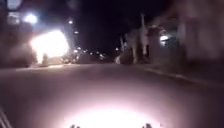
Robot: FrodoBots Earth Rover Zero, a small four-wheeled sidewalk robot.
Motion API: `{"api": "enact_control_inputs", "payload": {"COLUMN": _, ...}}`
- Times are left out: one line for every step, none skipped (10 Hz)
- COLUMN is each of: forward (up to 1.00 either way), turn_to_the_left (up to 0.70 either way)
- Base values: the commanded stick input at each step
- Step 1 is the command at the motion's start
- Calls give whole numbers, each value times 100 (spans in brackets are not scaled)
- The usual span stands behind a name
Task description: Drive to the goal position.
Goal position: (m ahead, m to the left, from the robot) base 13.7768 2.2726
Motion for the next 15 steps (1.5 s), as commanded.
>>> {"api": "enact_control_inputs", "payload": {"forward": 85, "turn_to_the_left": 0}}
{"api": "enact_control_inputs", "payload": {"forward": 85, "turn_to_the_left": -29}}
{"api": "enact_control_inputs", "payload": {"forward": 85, "turn_to_the_left": -16}}
{"api": "enact_control_inputs", "payload": {"forward": 85, "turn_to_the_left": 0}}
{"api": "enact_control_inputs", "payload": {"forward": 85, "turn_to_the_left": 0}}
{"api": "enact_control_inputs", "payload": {"forward": 85, "turn_to_the_left": 0}}
{"api": "enact_control_inputs", "payload": {"forward": 85, "turn_to_the_left": 0}}
{"api": "enact_control_inputs", "payload": {"forward": 85, "turn_to_the_left": 0}}
{"api": "enact_control_inputs", "payload": {"forward": 85, "turn_to_the_left": 0}}
{"api": "enact_control_inputs", "payload": {"forward": 85, "turn_to_the_left": 0}}
{"api": "enact_control_inputs", "payload": {"forward": 85, "turn_to_the_left": 0}}
{"api": "enact_control_inputs", "payload": {"forward": 85, "turn_to_the_left": 0}}
{"api": "enact_control_inputs", "payload": {"forward": 85, "turn_to_the_left": 0}}
{"api": "enact_control_inputs", "payload": {"forward": 85, "turn_to_the_left": 0}}
{"api": "enact_control_inputs", "payload": {"forward": 85, "turn_to_the_left": 0}}
